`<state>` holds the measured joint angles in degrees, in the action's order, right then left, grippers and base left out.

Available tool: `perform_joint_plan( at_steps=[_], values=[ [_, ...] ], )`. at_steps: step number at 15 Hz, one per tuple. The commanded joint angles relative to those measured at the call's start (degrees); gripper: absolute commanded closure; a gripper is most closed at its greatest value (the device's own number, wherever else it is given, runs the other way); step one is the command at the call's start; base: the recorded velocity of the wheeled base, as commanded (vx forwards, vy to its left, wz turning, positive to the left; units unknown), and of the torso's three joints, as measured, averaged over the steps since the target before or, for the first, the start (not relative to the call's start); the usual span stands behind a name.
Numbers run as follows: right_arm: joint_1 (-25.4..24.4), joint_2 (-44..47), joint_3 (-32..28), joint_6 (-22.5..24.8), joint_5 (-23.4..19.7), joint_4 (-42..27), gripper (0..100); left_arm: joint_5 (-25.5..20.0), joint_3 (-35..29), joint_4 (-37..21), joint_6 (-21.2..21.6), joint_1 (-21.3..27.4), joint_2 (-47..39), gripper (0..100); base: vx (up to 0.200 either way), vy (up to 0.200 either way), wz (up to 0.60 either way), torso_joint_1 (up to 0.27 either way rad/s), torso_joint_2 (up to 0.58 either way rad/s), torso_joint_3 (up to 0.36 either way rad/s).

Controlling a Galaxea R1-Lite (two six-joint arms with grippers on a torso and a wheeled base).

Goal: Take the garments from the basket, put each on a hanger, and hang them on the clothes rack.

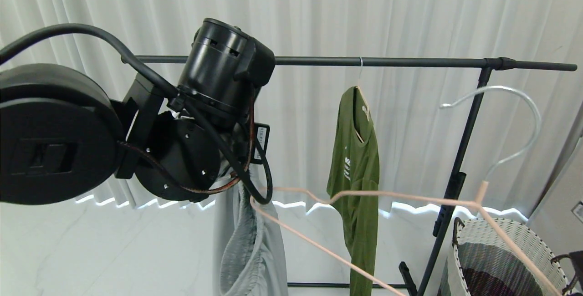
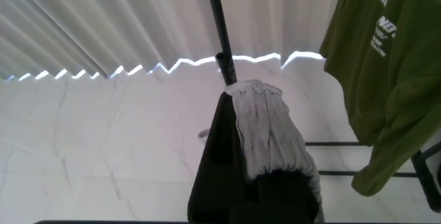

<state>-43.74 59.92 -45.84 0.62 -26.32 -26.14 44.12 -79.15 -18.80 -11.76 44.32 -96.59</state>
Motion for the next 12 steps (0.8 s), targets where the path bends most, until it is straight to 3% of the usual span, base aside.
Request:
perform_joint_plan(
  at_steps=[1, 8, 12],
  values=[
    [-0.03, 4.68, 0.13, -1.94, 0.04, 2.93, 100, 0.0, -0.83, -0.1, -0.01, -0.03, -0.01, 100, 0.0, 0.0, 0.0, 0.0, 0.0, 0.0],
    [-0.03, 11.45, 0.05, -6.33, 3.38, 15.15, 100, 0.09, -2.32, -0.54, 0.07, 0.15, 0.43, 100, 0.0, 0.0, 0.0, 0.0, 0.0, 0.0],
    [-1.26, 13.56, -0.04, -6.51, 3.38, 17.87, 100, 0.09, -2.32, -0.54, 0.07, 2.61, 0.96, 100, 0.0, 0.0, 0.0, 0.0, 0.0, 0.0]
  ],
)
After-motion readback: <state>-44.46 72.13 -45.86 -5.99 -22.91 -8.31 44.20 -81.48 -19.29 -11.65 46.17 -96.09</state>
